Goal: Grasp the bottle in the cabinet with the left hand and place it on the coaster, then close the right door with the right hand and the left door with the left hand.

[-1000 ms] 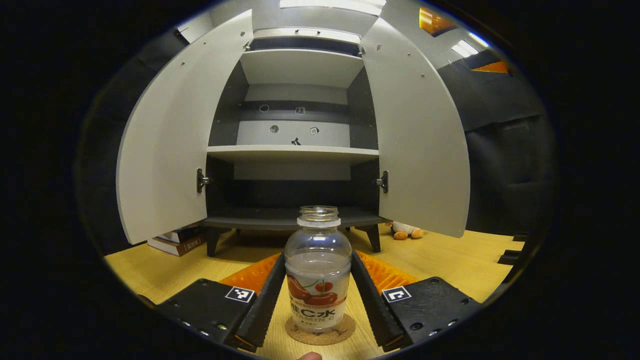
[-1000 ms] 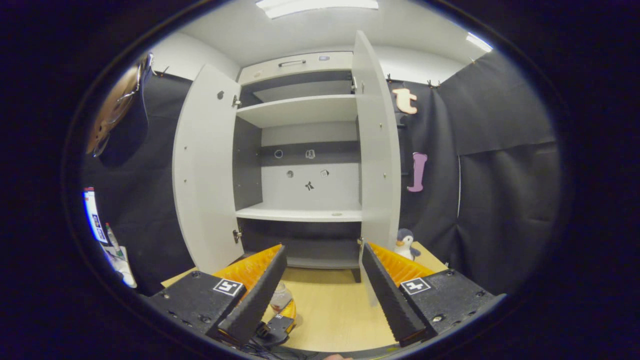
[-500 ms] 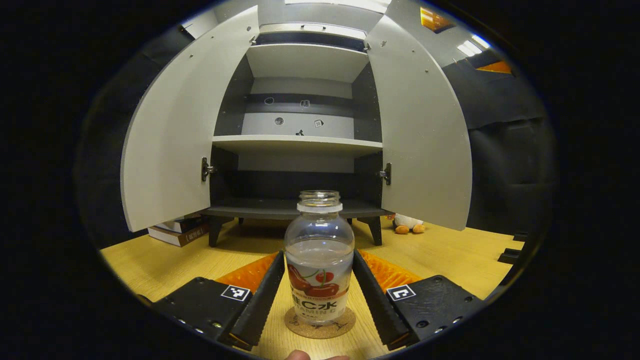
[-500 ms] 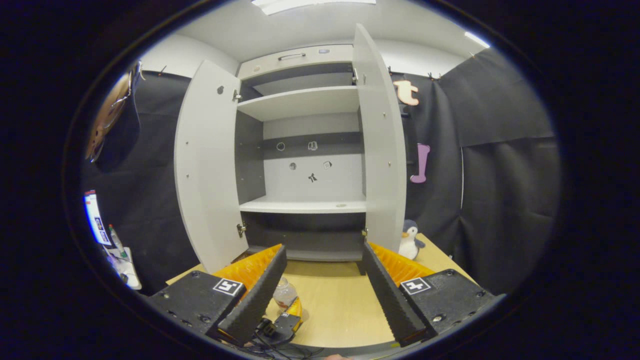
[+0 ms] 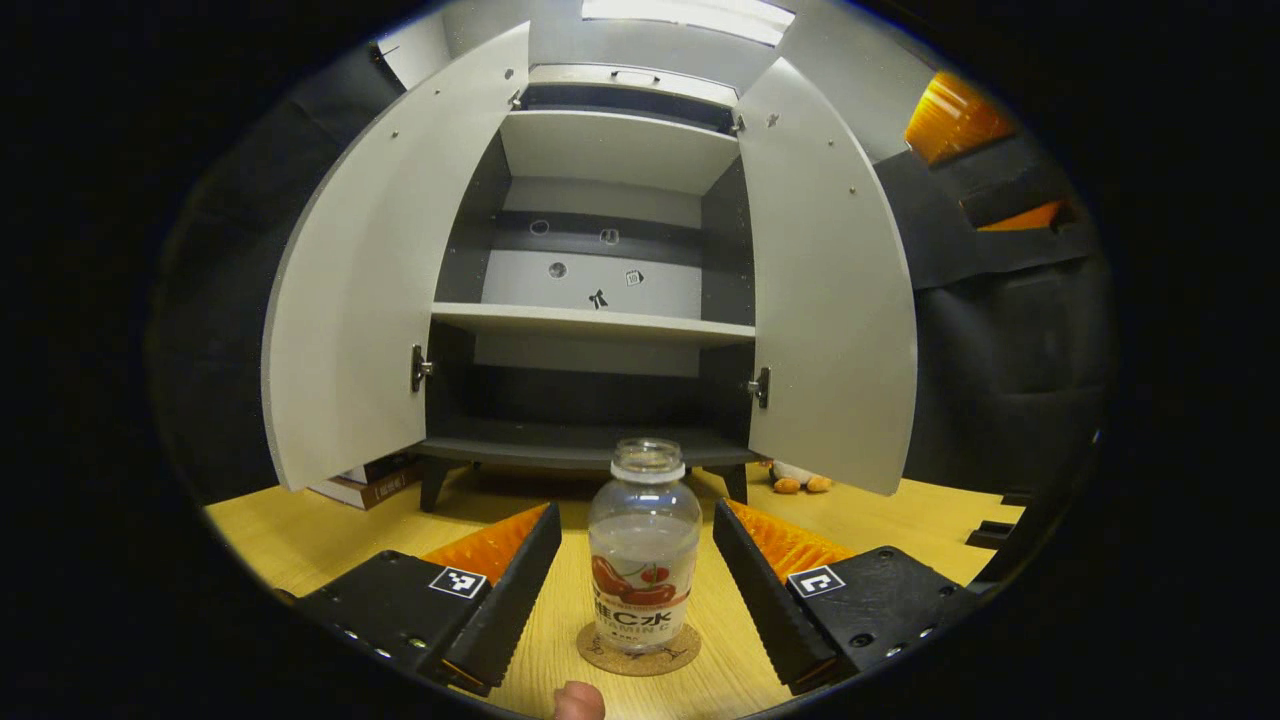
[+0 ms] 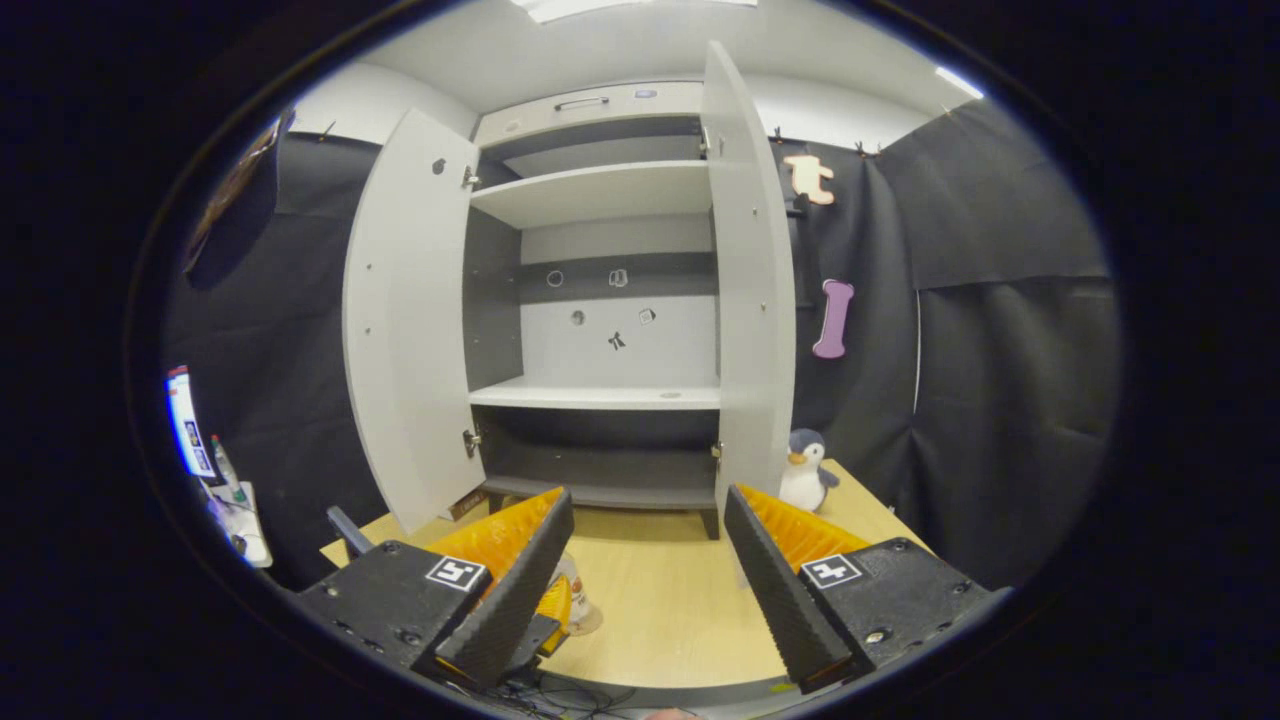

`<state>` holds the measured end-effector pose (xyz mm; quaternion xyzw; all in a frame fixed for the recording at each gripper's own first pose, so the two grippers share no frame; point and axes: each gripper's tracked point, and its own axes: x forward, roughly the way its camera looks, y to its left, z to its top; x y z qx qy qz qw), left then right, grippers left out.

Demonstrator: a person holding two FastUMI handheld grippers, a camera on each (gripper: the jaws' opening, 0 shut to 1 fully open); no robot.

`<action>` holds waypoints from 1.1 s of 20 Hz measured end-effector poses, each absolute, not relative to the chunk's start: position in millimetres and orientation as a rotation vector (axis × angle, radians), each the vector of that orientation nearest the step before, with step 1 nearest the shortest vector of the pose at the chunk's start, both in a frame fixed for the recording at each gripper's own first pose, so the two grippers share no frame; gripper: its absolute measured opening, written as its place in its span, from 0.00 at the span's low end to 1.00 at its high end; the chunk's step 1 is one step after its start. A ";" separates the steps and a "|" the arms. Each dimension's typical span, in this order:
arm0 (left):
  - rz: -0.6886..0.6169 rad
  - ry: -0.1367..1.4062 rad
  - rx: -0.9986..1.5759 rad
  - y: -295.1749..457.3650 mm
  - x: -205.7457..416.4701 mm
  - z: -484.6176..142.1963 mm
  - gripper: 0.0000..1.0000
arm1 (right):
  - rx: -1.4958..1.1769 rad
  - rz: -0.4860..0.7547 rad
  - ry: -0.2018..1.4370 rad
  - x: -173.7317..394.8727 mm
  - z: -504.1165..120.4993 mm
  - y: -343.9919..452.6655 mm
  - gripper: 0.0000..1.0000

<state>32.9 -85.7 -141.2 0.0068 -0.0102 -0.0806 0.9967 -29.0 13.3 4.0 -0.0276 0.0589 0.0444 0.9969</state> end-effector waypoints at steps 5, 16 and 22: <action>-0.155 -0.097 -0.006 -75.6 22.0 -55.5 0.96 | -0.018 0.093 0.054 -30.0 14.7 7.6 1.00; -0.081 -0.072 -0.006 -36.4 11.8 37.6 0.93 | 0.047 0.021 -0.127 -10.4 94.3 -46.7 0.99; -0.045 -0.057 0.023 -23.4 6.2 31.3 0.93 | 0.049 -0.071 -0.205 32.9 163.2 -128.3 0.99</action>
